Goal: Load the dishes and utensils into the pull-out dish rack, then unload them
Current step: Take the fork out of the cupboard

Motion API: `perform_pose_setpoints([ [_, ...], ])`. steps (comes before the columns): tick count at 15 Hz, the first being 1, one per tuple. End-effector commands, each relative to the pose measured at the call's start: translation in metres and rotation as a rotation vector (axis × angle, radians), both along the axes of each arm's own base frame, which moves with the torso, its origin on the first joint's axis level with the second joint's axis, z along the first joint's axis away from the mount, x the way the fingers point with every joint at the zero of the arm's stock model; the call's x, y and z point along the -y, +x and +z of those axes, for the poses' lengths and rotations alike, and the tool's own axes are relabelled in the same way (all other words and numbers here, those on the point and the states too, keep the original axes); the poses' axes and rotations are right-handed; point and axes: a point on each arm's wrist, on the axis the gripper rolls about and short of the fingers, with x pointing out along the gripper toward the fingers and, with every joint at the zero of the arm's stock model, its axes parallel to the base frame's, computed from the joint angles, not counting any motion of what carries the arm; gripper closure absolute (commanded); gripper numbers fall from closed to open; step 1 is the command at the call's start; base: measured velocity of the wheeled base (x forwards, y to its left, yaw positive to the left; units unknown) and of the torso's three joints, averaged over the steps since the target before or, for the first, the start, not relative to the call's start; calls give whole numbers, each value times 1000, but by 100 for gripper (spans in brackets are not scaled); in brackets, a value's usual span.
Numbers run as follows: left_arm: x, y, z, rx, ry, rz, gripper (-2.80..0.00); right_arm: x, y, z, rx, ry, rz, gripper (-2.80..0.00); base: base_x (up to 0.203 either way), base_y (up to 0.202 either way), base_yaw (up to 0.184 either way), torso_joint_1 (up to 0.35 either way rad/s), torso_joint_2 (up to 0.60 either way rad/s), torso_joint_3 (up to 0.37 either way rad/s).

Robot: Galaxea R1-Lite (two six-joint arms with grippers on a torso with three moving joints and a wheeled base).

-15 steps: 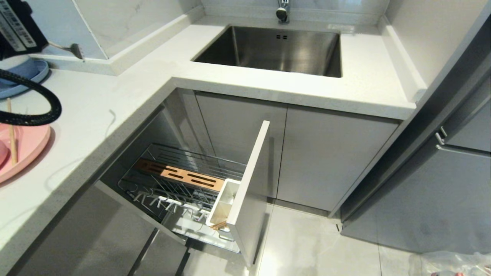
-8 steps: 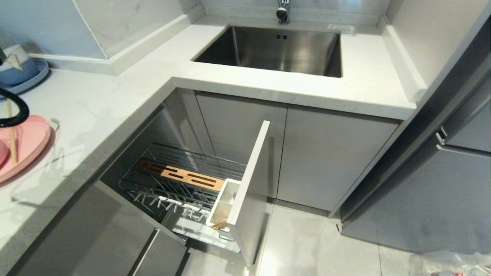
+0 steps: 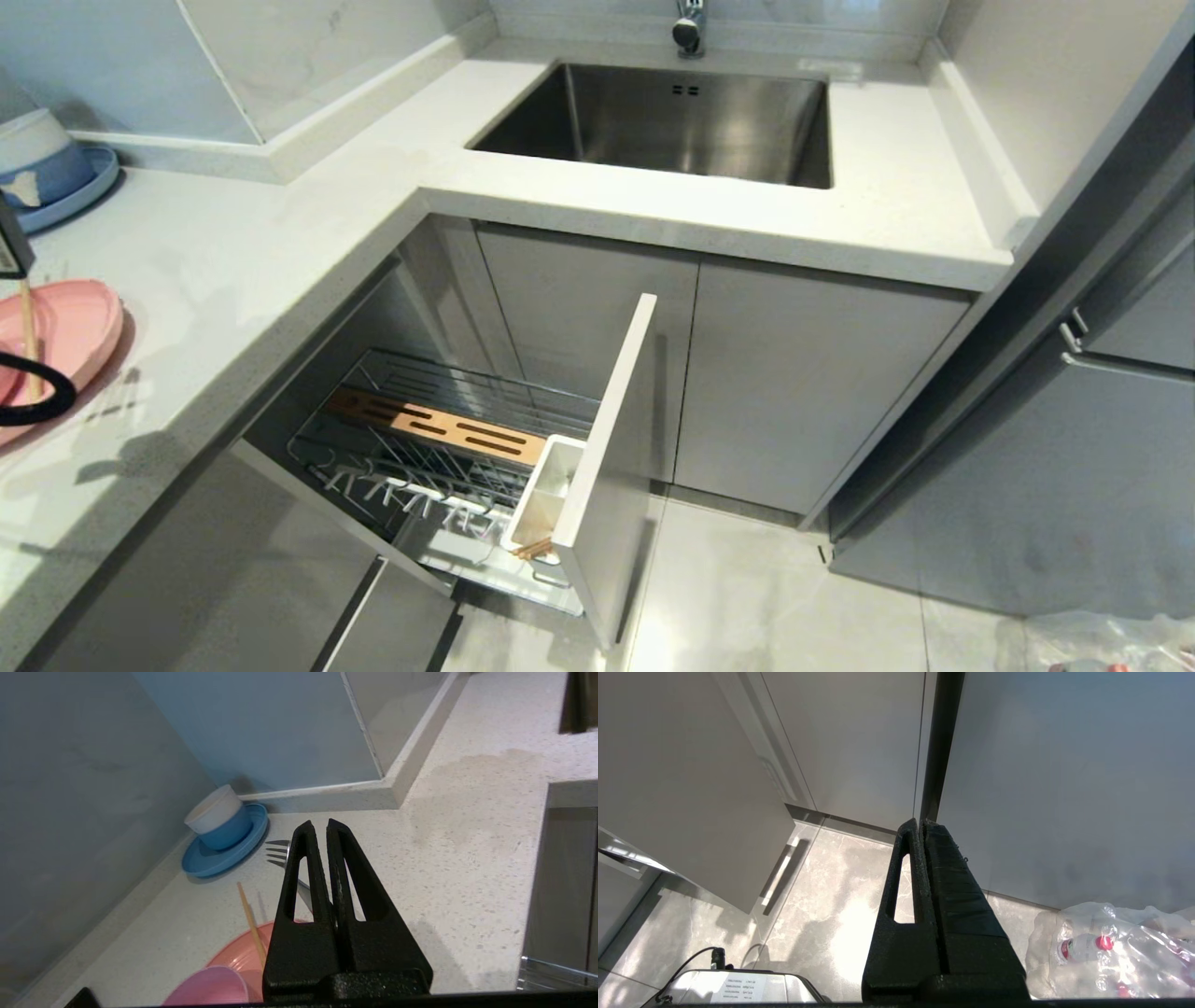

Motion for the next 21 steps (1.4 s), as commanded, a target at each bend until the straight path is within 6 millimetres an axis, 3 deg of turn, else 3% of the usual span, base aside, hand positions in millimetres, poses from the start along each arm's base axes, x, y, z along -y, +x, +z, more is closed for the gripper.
perform_pose_setpoints([
  [1, -2, 2, -9, -19, 2, 12, 0, 0, 0, 0, 0, -1, 1, 0, 0, 0, 0, 0, 0, 0],
  [6, -17, 2, -21, -13, -6, 86, 0, 0, 0, 0, 0, -1, 1, 0, 0, 0, 0, 0, 0, 0],
  [14, -45, -11, -43, 41, -10, 61, 0, 0, 0, 0, 0, -1, 1, 0, 0, 0, 0, 0, 0, 0],
  [21, -73, 12, -57, 97, 3, 121, 0, 0, 0, 0, 0, -1, 1, 0, 0, 0, 0, 0, 0, 0],
])
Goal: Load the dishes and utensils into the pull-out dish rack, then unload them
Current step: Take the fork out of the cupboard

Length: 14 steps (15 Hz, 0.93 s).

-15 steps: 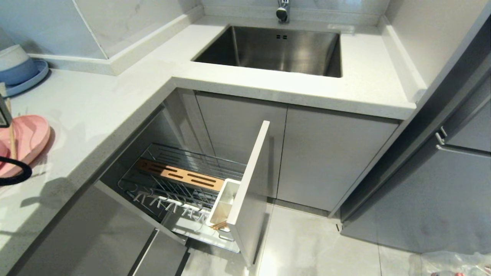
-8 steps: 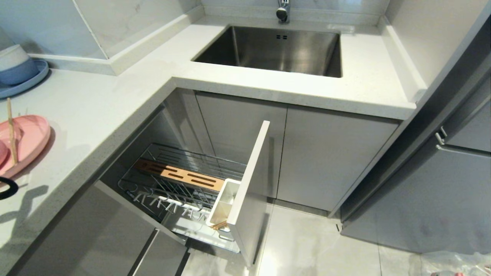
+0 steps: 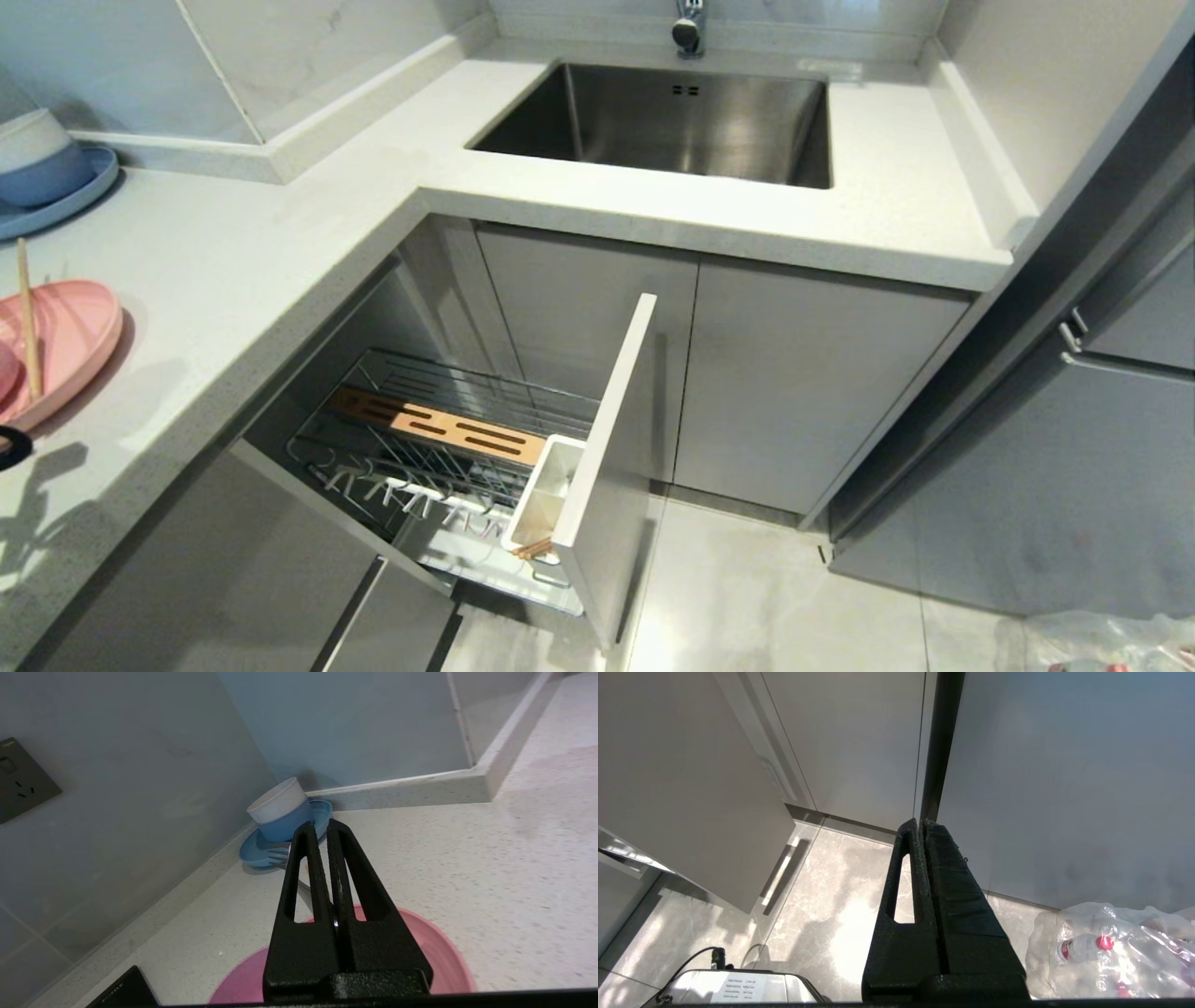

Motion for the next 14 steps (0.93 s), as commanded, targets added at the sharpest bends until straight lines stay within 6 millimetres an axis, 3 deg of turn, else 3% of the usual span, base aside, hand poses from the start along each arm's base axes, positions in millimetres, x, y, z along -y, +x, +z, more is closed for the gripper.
perform_pose_setpoints([
  [1, -13, 15, -14, -29, -17, 16, 0, 0, 0, 0, 0, -1, 1, 0, 0, 0, 0, 0, 0, 0],
  [5, -23, 31, -29, -62, -56, 7, 0, 0, 0, 0, 0, -1, 1, 0, 0, 0, 0, 0, 0, 0],
  [14, -23, 40, -37, -97, -78, -20, 0, 0, 0, 0, 0, -1, 1, 0, 0, 0, 0, 0, 0, 0],
])
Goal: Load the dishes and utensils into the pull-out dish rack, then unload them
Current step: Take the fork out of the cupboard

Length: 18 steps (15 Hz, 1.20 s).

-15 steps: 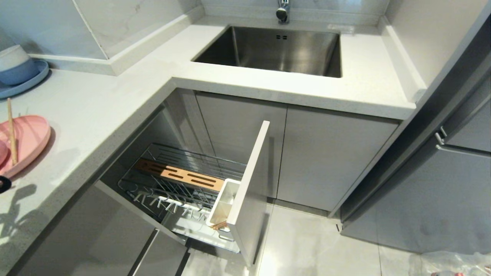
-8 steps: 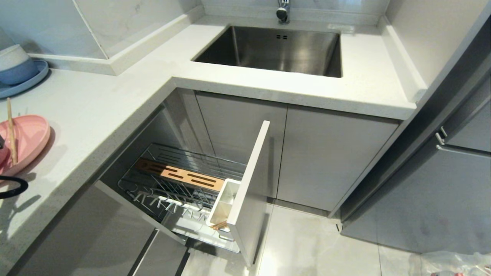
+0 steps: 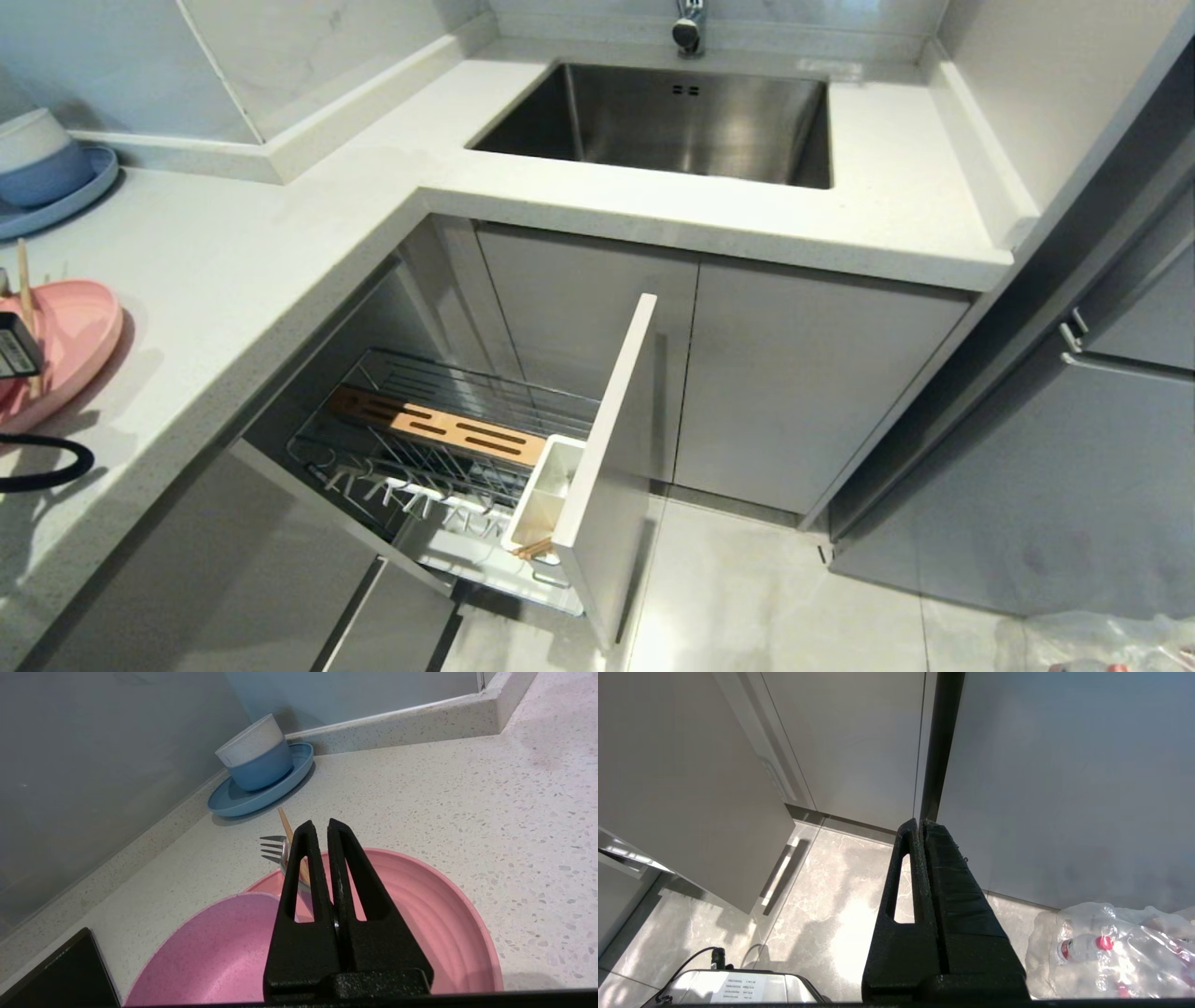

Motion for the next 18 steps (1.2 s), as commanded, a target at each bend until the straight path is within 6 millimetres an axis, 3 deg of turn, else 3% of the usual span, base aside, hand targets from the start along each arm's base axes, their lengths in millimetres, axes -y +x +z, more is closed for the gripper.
perform_pose_setpoints([
  [1, 0, 1, -2, -3, 0, 0, 0, 0, 0, 0, 0, -1, 0, 0, 0, 0, 0, 0, 0, 0],
  [5, -1, 1, -2, -4, -1, 1, 0, 0, 0, 0, 0, -1, 1, 0, 0, 0, 0, 0, 0, 0],
  [6, 0, 1, -2, -3, -2, -1, -280, 0, 0, 0, 0, -1, 1, 0, 0, 0, 0, 0, 0, 0],
  [11, 4, 0, 4, 22, 2, -17, -280, 0, 0, 0, 0, -1, 1, 0, 0, 0, 0, 0, 0, 0],
  [15, 18, -1, 25, 102, 36, -53, -280, 0, 0, 0, 0, -1, 1, 0, 0, 0, 0, 0, 0, 0],
  [16, 22, -2, 31, 123, 39, -53, 0, 0, 0, 0, 0, -1, 1, 0, 0, 0, 0, 0, 0, 0],
  [18, 32, -7, 43, 148, 39, -68, 0, 0, 0, 0, 0, 0, 1, 0, 0, 0, 0, 0, 0, 0],
])
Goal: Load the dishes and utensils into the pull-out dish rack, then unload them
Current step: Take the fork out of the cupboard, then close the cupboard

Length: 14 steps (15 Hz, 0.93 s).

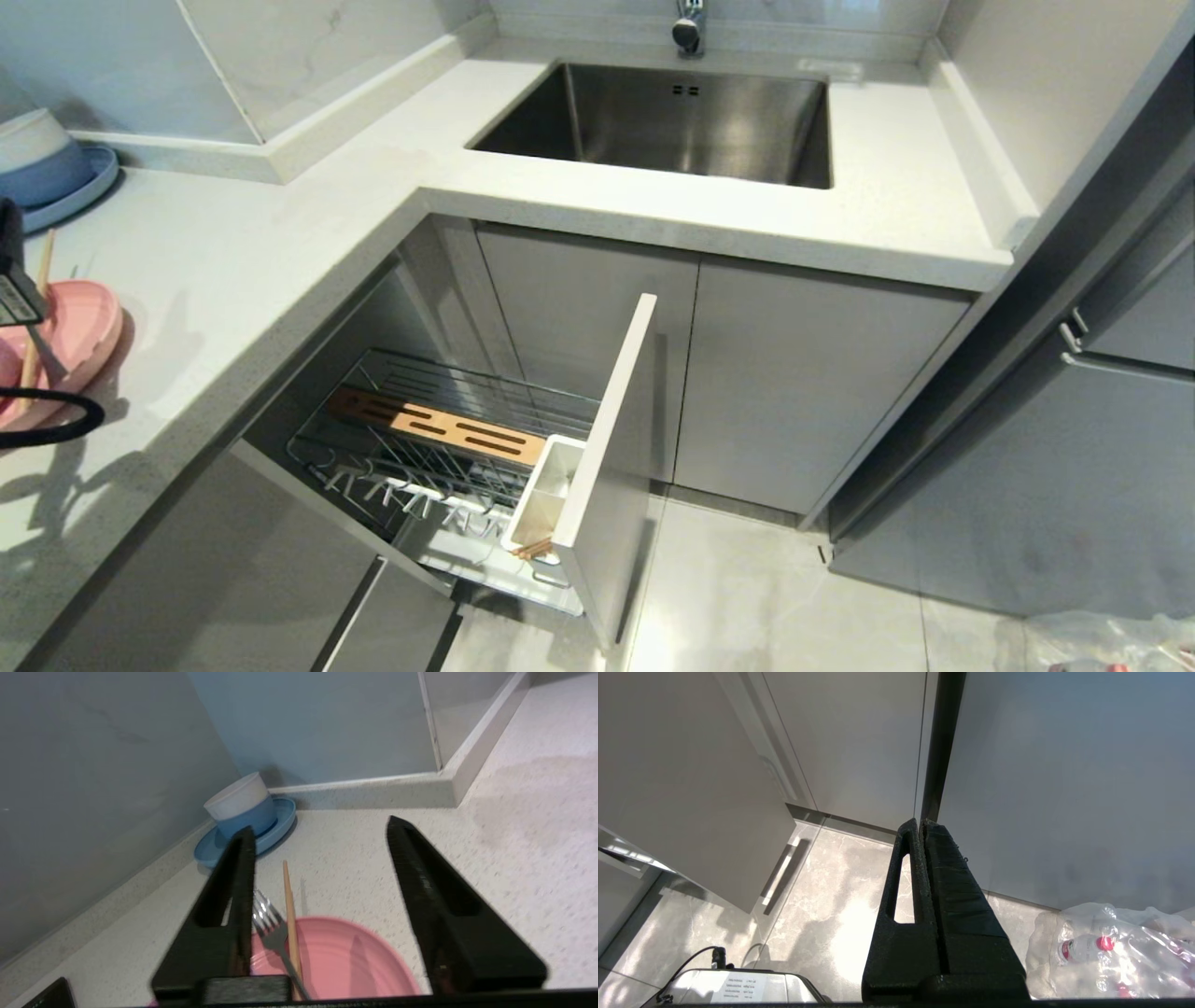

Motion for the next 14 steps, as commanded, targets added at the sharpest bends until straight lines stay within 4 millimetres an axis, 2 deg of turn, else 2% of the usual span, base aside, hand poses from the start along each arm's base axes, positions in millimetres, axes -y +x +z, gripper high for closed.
perform_pose_setpoints([
  [1, 10, -10, 18, 49, 14, -15, 0, 0, 0, 0, 0, -1, 1, 0, 0, 0, 0, 0, 0, 0],
  [4, 29, -17, 48, 88, -7, -51, 0, 0, 0, 0, 0, -1, 1, 0, 0, 0, 0, 0, 0, 0],
  [6, 45, -19, 78, 119, -61, -70, 0, 0, 0, 0, 0, -1, 1, 0, 0, 0, 0, 0, 0, 0],
  [9, 81, -18, 122, 151, -205, -165, 0, 0, 0, 0, 0, -1, 1, 0, 0, 0, 0, 0, 0, 0],
  [12, 127, -2, 139, 93, -376, -305, 0, 0, 0, 0, 0, -1, 1, 0, 0, 0, 0, 0, 0, 0],
  [14, 160, 22, 132, 25, -448, -362, 0, 0, 0, 0, 0, 0, 1, 0, 0, 0, 0, 0, 0, 0],
])
